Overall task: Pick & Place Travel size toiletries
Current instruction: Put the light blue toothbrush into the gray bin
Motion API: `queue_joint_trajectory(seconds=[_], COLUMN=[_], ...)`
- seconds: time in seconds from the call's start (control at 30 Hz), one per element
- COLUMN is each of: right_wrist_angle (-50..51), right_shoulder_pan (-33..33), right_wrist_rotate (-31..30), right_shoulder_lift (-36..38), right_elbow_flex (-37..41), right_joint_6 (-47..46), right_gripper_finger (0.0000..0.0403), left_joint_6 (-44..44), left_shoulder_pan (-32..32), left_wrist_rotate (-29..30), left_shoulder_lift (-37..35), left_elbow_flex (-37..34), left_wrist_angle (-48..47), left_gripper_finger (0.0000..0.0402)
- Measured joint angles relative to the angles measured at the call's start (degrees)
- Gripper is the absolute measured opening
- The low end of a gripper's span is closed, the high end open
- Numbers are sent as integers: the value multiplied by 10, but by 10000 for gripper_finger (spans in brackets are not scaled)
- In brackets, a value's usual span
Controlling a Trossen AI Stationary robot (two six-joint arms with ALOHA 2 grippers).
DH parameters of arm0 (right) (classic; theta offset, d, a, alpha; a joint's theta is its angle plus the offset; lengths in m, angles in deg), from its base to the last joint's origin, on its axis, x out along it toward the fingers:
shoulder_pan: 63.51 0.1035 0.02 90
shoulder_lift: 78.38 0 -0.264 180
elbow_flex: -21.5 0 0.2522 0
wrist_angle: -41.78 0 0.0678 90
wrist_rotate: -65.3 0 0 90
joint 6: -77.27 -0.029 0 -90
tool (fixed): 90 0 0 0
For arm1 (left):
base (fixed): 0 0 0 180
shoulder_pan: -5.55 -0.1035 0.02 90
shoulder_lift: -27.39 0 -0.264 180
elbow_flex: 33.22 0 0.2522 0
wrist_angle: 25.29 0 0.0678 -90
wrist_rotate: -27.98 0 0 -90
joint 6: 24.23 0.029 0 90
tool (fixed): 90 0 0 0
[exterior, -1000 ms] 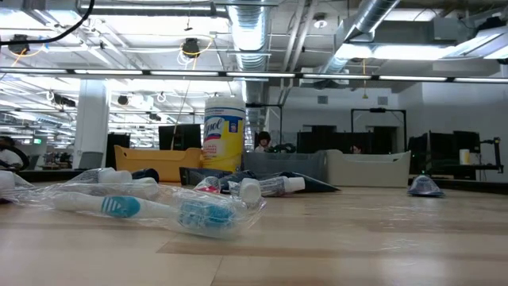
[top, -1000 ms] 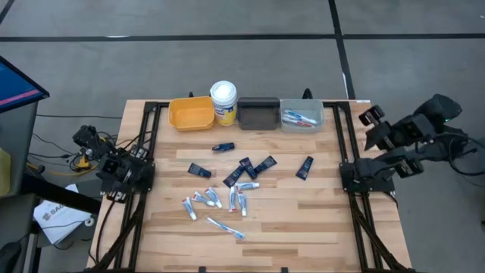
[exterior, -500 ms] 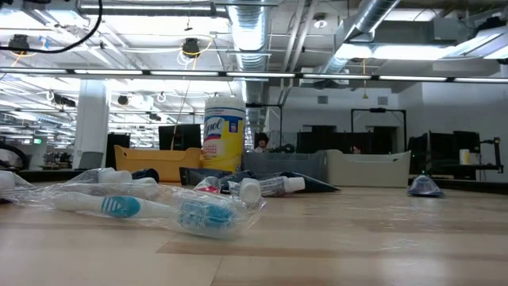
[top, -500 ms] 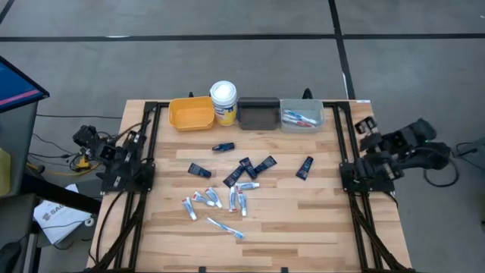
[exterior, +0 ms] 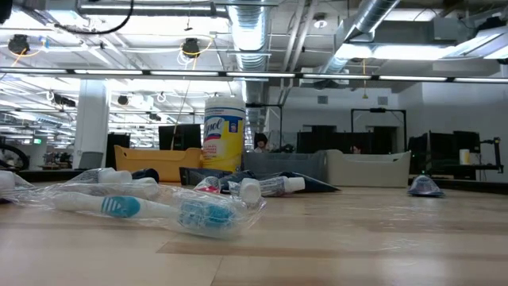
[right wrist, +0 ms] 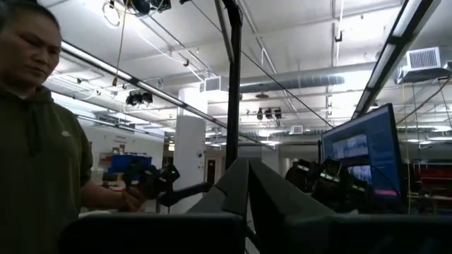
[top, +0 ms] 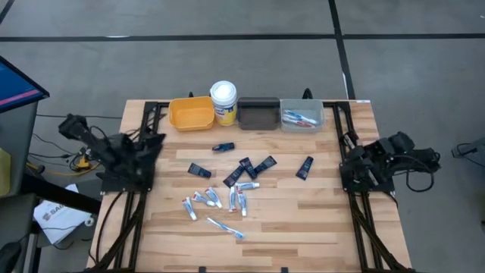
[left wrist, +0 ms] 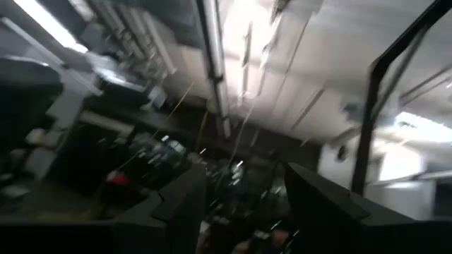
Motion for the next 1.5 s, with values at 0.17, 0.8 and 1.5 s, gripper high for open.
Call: queue_joint_trajectory(seconds=[0.17, 0.8, 1.5], right_wrist_angle=[18, 108, 158], right_shoulder_pan=[0, 0, 21], right_wrist_rotate=[0, 0, 1], right_shoulder_lift=[0, -1, -12], right_elbow_flex=[34, 135, 136], right_joint_6=[0, -115, -23], right_gripper_finger=[1, 0, 0], left_joint_6=[8, -111, -238], left_shoulder_pan=[0, -1, -37], left_wrist_rotate=[88, 91, -18], left_shoulder_lift=[130, 259, 266], left_elbow_flex=[50, 58, 99], left_wrist_angle=[0, 12, -22], left_gripper_finger=[191, 191, 191])
